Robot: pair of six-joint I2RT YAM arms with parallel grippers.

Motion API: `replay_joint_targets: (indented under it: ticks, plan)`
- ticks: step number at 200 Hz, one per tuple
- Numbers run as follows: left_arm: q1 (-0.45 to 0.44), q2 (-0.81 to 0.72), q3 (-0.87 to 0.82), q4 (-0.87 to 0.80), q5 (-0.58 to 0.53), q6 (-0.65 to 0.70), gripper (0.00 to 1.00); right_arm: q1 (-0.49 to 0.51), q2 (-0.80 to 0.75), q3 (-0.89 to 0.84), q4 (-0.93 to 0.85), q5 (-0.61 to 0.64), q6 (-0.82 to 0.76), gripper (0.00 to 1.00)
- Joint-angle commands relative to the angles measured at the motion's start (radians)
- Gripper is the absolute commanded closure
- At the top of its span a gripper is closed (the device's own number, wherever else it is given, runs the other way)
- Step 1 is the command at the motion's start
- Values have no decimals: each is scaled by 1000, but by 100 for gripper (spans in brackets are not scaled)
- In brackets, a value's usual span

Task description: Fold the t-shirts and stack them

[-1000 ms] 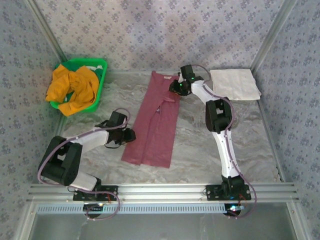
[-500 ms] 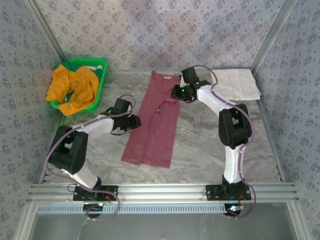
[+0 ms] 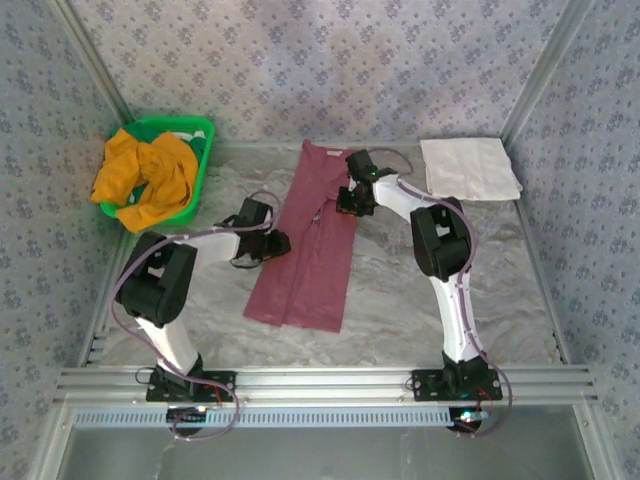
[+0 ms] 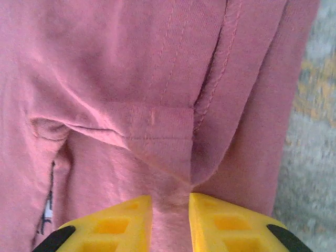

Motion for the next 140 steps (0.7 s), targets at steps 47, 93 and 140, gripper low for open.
replay_joint_targets:
  ticks: [47, 93, 140]
  plan:
    - [-12, 156, 116, 46, -11, -84, 69, -72, 209, 293, -120, 5, 9, 72]
    - [10, 182, 229, 32, -27, -114, 68, -95, 283, 483, -169, -37, 4, 72]
    - [2, -2, 140, 49, -8, -127, 66, -88, 20, 277, -111, -124, -6, 62]
